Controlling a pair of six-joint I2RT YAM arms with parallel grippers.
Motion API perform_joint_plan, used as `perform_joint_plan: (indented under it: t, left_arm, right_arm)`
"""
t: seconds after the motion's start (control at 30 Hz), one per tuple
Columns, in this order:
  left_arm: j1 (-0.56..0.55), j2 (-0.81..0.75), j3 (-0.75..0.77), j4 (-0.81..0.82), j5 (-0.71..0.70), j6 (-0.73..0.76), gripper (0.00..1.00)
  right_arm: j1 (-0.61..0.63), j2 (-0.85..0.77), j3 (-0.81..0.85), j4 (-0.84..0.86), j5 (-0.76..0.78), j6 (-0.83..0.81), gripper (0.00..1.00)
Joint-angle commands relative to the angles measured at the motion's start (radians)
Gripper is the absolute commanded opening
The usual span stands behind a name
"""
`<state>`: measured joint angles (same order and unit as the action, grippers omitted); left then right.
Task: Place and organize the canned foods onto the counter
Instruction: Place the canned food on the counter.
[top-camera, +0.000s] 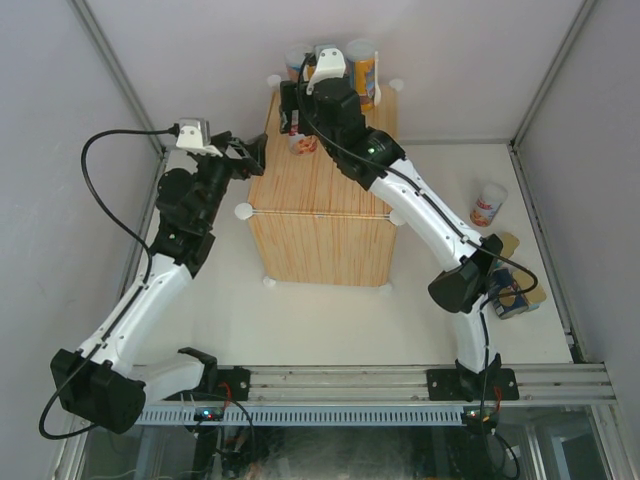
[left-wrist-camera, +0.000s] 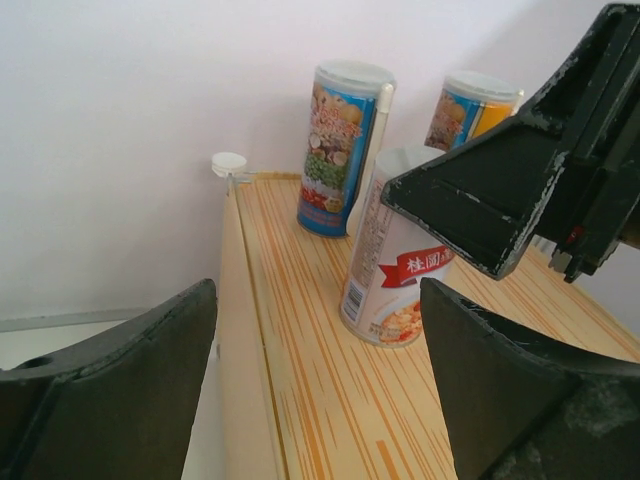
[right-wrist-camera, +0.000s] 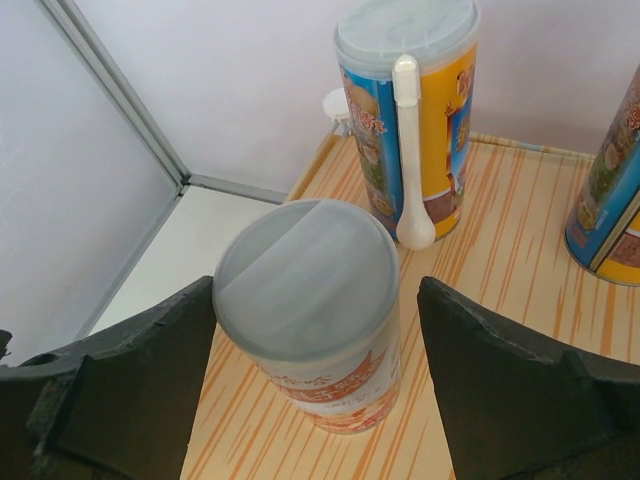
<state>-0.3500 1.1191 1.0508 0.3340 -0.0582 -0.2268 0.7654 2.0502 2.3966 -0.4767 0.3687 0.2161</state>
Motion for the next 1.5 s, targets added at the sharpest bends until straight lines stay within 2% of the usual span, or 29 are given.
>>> perform_joint_plan:
  t: [0.0,0.57,0.87,1.13,1.2,1.47]
  left_arm:
    - [-0.002,-0.028,-0.029,0.062,0.062,0.003,0.86]
    - [-0.094,0.002,-0.016,0.02,0.073,0.121,0.86]
    - [-0.118,0.085,0.062,-0.007,0.064,0.121,0.86]
    - [-0.127,0.173,0.159,-0.027,0.044,0.119,0.86]
    - [-0.16,0.192,0.181,-0.031,0.032,0.121,0.86]
    - [-0.179,0.269,0.246,-0.046,0.009,0.104,0.86]
  right_arm:
    - [0.001,-0.089,-0.018,0.065,0.017,0.01,0.79]
    - [-0.005,-0.26,-0.188,0.122,0.047,0.006,0.8]
    - [-0.061,-0.466,-0.385,0.153,0.119,0.032,0.8]
    - [-0.165,-0.656,-0.588,0.141,0.165,0.1,0.8]
    - [-0.215,-0.696,-0.635,0.121,0.164,0.137,0.8]
    - [-0.398,-0.815,-0.808,0.08,0.152,0.233,0.8]
